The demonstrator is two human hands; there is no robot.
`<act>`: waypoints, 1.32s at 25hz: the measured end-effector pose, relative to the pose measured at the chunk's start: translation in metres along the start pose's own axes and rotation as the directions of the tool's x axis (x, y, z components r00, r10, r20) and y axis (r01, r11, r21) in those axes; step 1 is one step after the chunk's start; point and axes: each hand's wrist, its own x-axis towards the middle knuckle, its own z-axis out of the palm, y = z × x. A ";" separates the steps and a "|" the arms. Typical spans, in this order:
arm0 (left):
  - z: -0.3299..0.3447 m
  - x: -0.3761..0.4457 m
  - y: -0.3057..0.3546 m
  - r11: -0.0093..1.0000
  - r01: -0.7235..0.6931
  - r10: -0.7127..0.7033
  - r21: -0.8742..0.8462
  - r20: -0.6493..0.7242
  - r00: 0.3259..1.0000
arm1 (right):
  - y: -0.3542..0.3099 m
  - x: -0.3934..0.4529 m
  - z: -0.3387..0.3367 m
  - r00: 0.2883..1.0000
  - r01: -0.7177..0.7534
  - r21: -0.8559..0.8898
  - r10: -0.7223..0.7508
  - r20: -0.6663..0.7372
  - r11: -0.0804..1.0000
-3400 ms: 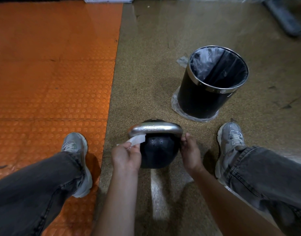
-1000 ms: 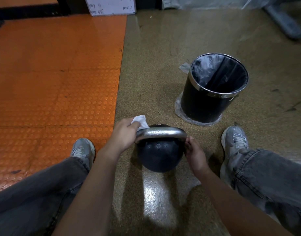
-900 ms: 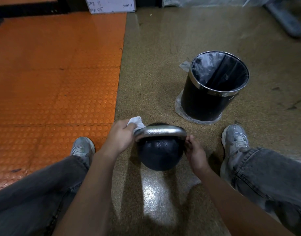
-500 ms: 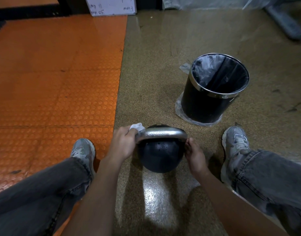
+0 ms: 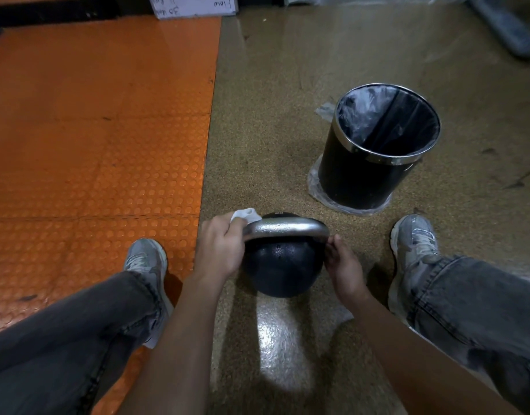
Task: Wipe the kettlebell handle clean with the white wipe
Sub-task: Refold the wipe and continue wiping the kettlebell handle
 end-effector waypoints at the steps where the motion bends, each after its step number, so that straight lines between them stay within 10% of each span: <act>1: 0.000 -0.003 -0.003 1.000 0.014 -0.014 -0.011 -0.026 1.000 | -0.002 -0.001 0.001 1.000 0.008 0.003 -0.008 0.001 1.000; 33: 0.025 -0.028 -0.014 0.998 -0.065 0.063 -0.001 -0.201 0.977 | -0.004 -0.005 0.005 1.000 0.013 -0.003 -0.013 0.003 1.000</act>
